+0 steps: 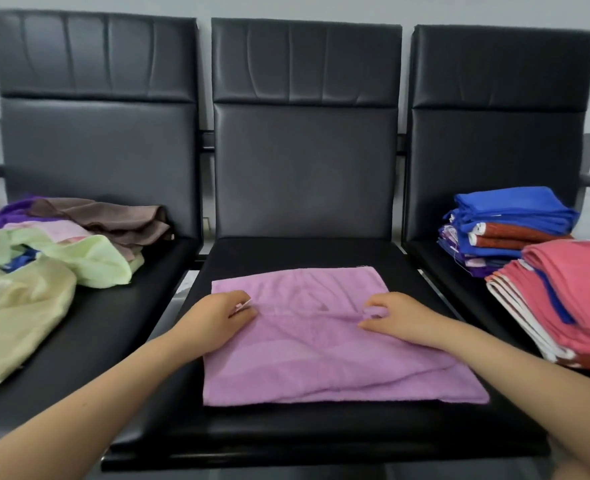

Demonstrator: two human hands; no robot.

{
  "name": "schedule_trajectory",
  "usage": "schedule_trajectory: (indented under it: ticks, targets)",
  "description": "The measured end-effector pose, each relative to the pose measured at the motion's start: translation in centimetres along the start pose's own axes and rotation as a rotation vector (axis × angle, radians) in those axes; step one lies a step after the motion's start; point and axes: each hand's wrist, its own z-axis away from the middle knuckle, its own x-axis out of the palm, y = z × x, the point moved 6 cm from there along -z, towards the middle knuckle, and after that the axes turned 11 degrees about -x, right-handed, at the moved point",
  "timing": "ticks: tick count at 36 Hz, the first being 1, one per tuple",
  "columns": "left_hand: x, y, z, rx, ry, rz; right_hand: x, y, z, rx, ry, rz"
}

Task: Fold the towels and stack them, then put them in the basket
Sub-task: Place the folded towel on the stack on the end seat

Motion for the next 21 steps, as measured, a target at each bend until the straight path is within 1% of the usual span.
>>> schedule_trajectory:
  ticks: [4,5,7,10,13,16,21]
  targets:
    - [-0.9,1.2,1.8,0.053,-0.027,0.077,-0.9,0.0,2.4,-0.011,-0.135,-0.013]
    - [-1.4,1.5,2.0,0.059,-0.021,0.098,-1.5,0.2,2.8,0.002,-0.124,-0.042]
    - [-2.4,1.8,2.2,0.051,-0.009,0.15,-2.9,0.1,3.4,0.044,-0.019,-0.171]
    - [-3.5,1.7,1.7,0.015,0.005,0.201,-5.3,0.0,3.9,0.09,0.218,-0.405]
    - [-4.1,1.7,0.7,-0.025,0.038,0.238,-7.0,-0.7,4.1,0.109,0.375,-0.597]
    - [-4.5,1.7,-0.6,-0.083,0.114,0.346,-7.6,-1.2,3.6,0.115,0.453,-0.718]
    - [-4.3,0.1,-3.3,-0.267,0.223,0.574,-7.0,-1.3,2.1,0.116,0.476,-0.865]
